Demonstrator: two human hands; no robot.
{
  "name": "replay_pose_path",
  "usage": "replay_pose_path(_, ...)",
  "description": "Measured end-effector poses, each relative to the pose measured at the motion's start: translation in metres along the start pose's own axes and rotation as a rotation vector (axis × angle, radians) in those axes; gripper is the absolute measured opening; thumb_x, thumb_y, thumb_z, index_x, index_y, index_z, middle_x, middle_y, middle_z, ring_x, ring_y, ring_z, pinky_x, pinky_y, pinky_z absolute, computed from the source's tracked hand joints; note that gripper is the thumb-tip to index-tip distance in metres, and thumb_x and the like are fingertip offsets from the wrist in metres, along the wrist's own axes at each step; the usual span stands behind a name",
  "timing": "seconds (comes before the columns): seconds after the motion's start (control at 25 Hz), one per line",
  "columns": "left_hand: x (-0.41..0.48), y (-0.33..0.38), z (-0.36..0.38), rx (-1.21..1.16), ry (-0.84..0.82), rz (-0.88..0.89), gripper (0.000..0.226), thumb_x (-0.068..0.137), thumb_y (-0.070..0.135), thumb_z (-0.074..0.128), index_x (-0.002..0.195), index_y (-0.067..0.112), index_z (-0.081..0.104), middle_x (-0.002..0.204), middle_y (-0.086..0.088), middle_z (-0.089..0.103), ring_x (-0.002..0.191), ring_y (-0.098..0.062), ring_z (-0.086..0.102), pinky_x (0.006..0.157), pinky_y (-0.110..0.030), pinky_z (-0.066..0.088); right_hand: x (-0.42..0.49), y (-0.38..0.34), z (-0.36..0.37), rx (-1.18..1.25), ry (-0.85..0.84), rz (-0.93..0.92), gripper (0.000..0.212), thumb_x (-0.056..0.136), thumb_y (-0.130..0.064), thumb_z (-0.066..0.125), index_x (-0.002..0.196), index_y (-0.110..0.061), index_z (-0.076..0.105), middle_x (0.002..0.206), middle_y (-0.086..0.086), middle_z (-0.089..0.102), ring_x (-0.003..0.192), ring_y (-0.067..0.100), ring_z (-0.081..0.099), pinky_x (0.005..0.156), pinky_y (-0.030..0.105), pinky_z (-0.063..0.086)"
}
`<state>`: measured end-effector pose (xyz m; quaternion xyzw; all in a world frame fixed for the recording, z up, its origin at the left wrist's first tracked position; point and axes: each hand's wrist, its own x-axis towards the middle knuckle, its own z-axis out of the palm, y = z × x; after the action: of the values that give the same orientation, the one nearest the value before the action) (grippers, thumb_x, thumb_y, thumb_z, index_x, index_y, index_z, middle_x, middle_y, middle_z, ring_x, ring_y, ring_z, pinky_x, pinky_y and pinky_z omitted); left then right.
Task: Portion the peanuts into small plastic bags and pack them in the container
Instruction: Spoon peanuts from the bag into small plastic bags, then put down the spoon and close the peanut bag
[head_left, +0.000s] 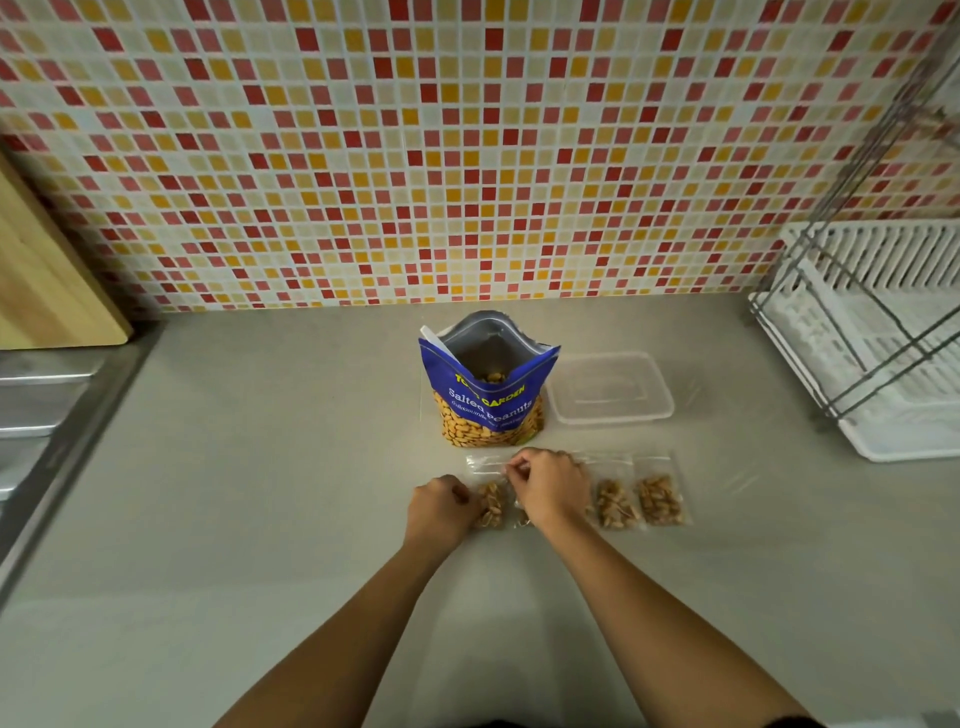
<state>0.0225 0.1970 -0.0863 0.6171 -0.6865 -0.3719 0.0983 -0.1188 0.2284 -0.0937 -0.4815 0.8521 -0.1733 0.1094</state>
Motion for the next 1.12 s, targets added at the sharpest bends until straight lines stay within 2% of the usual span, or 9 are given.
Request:
replay_pose_path(0.16,-0.003,0.001,-0.005,0.077,-0.017,0.011,0.038,0.082,0.037,0.064,0.104,0.006,0.062,0.101,-0.012,0.069,0.096,-0.028,0.063,0.075,-0.028,0.046,0.0,0.008,-0.004,0.241,0.07,-0.017,0.027,0.082,-0.039,0.066,0.101,-0.019,0.068,0.093,-0.001,0.073,0.082,0.018,0.066,0.065,0.022,0.049)
replay_pose_path(0.24,-0.005,0.008,-0.022,0.039,0.105,0.022,0.038,0.085,0.039,0.061,0.104,0.007,0.061,0.093,-0.011,0.07,0.086,-0.026,0.064,0.07,-0.026,0.044,0.0,0.009,-0.019,0.421,0.207,-0.041,0.025,0.087,-0.029,0.063,0.105,-0.012,0.065,0.092,0.002,0.069,0.078,0.016,0.063,0.059,0.013,0.042)
replay_pose_path(0.36,-0.001,0.037,-0.065,-0.467,0.387,0.029,0.019,0.09,0.029,0.055,0.091,0.011,0.062,0.074,-0.002,0.067,0.071,-0.021,0.063,0.065,-0.027,0.043,0.012,0.009,-0.05,0.681,0.403,-0.105,0.026,0.092,-0.022,0.055,0.115,-0.01,0.058,0.102,0.002,0.064,0.09,0.013,0.061,0.077,0.02,0.053)
replay_pose_path(0.44,0.002,0.064,-0.092,-0.788,0.328,0.039,0.023,0.092,0.036,0.052,0.101,0.015,0.058,0.082,0.005,0.062,0.074,-0.012,0.06,0.064,-0.025,0.046,0.022,0.002,-0.07,0.789,0.373,-0.115,0.033,0.094,-0.024,0.051,0.125,-0.013,0.053,0.113,-0.004,0.059,0.101,0.006,0.057,0.086,0.012,0.048)
replay_pose_path(0.48,0.005,0.076,-0.1,-0.806,0.27,0.067,0.028,0.091,0.041,0.052,0.107,0.018,0.056,0.087,0.009,0.06,0.077,-0.007,0.058,0.063,-0.021,0.046,0.026,-0.003,-0.077,0.839,0.32,-0.125,0.037,0.094,-0.024,0.05,0.129,-0.014,0.049,0.118,-0.007,0.056,0.106,0.003,0.055,0.086,0.008,0.046)
replay_pose_path(0.6,0.015,0.093,-0.104,-0.638,0.274,0.122,0.045,0.085,0.047,0.058,0.121,0.021,0.053,0.099,0.007,0.058,0.085,-0.008,0.059,0.057,-0.015,0.044,0.034,-0.013,-0.084,0.913,0.159,-0.178,0.04,0.095,-0.023,0.051,0.134,-0.016,0.046,0.124,-0.007,0.055,0.112,0.004,0.053,0.084,0.005,0.046)
replay_pose_path(0.76,0.033,0.096,-0.104,-0.509,0.383,0.095,0.056,0.082,0.049,0.062,0.129,0.021,0.048,0.118,0.0,0.053,0.1,-0.014,0.054,0.063,-0.016,0.044,0.037,-0.013,-0.08,0.862,0.209,-0.165,0.027,0.095,-0.021,0.05,0.12,-0.013,0.056,0.111,-0.002,0.063,0.103,0.011,0.059,0.076,0.005,0.048)
replay_pose_path(0.88,0.041,0.098,-0.107,-0.399,0.367,0.103,0.047,0.085,0.041,0.062,0.124,0.017,0.053,0.124,-0.006,0.057,0.108,-0.02,0.056,0.071,-0.025,0.045,0.041,-0.018,-0.085,0.884,0.186,-0.174,0.026,0.094,-0.018,0.051,0.119,-0.012,0.057,0.108,-0.005,0.062,0.101,0.008,0.058,0.07,0.002,0.045)
replay_pose_path(1.12,0.045,0.095,-0.109,-0.251,0.431,0.193,0.029,0.089,0.032,0.058,0.108,0.01,0.06,0.112,-0.008,0.063,0.1,-0.02,0.06,0.068,-0.026,0.043,0.054,-0.024,-0.088,0.886,0.176,-0.156,0.018,0.094,-0.013,0.052,0.11,-0.007,0.057,0.099,-0.002,0.061,0.091,0.009,0.057,0.067,0.003,0.045)
